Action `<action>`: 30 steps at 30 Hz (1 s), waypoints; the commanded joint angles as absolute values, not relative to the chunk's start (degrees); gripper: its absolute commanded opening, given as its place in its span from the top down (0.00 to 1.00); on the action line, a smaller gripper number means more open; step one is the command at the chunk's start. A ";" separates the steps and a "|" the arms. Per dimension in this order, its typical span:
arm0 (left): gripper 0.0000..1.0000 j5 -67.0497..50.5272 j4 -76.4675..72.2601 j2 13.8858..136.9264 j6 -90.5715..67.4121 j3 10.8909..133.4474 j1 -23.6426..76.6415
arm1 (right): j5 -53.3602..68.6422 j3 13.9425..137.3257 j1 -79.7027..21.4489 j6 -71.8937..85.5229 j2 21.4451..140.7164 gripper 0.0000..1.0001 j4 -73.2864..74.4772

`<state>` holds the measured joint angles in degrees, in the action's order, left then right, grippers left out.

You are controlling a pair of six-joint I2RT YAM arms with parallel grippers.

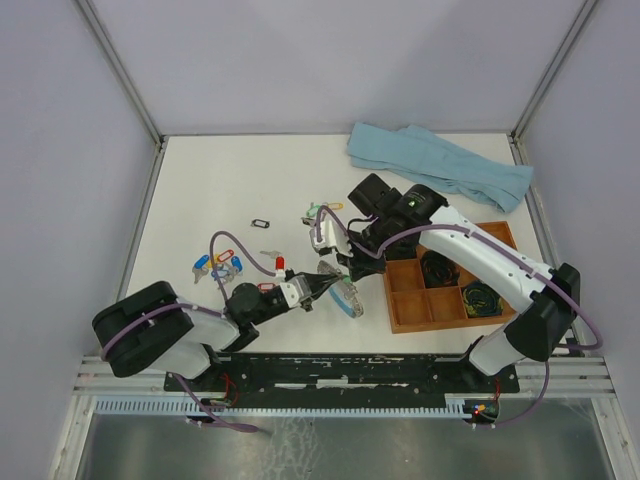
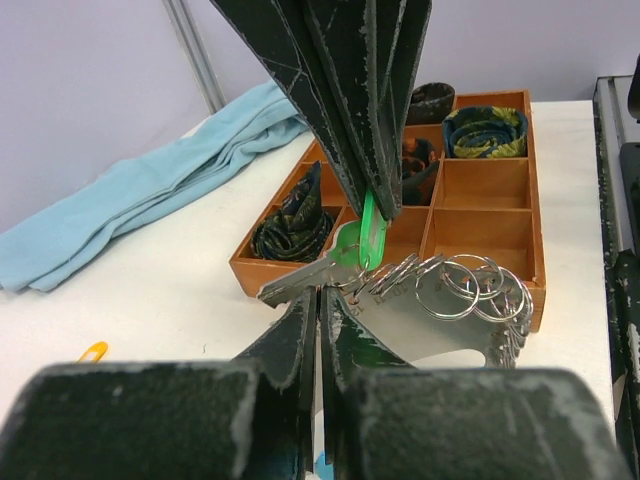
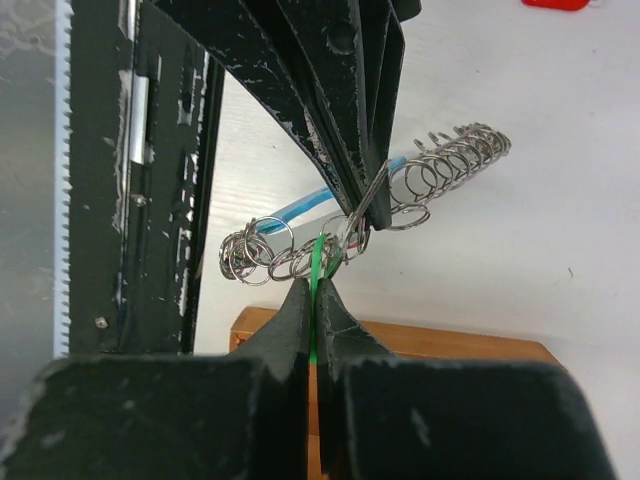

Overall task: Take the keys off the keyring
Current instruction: Remove the key from the keyring.

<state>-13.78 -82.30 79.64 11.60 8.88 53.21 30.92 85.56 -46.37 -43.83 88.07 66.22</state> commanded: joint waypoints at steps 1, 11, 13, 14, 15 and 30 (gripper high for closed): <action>0.97 -13.24 -96.83 79.98 12.18 8.40 53.04 | 42.78 88.22 -46.36 -36.98 86.52 0.99 63.92; 0.97 -14.70 -99.13 73.36 10.83 10.95 53.14 | 55.67 89.03 -48.65 -30.11 83.15 0.74 62.50; 0.97 -15.03 -99.09 71.59 10.89 12.13 53.15 | 57.37 89.84 -48.69 -30.71 81.70 0.66 63.64; 0.97 -15.29 -99.10 70.76 10.89 12.68 53.07 | 57.91 90.47 -48.69 -31.35 80.81 0.62 64.49; 0.97 -15.58 -99.07 70.10 10.84 13.35 53.15 | 58.37 91.28 -48.69 -31.98 79.90 0.59 65.57; 0.97 -19.88 -99.13 64.17 2.91 18.94 53.20 | 51.52 96.96 -37.79 -34.36 63.92 0.44 70.20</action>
<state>-17.85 -87.05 67.64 7.42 16.53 53.17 55.64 97.80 -41.93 -34.39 68.47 71.55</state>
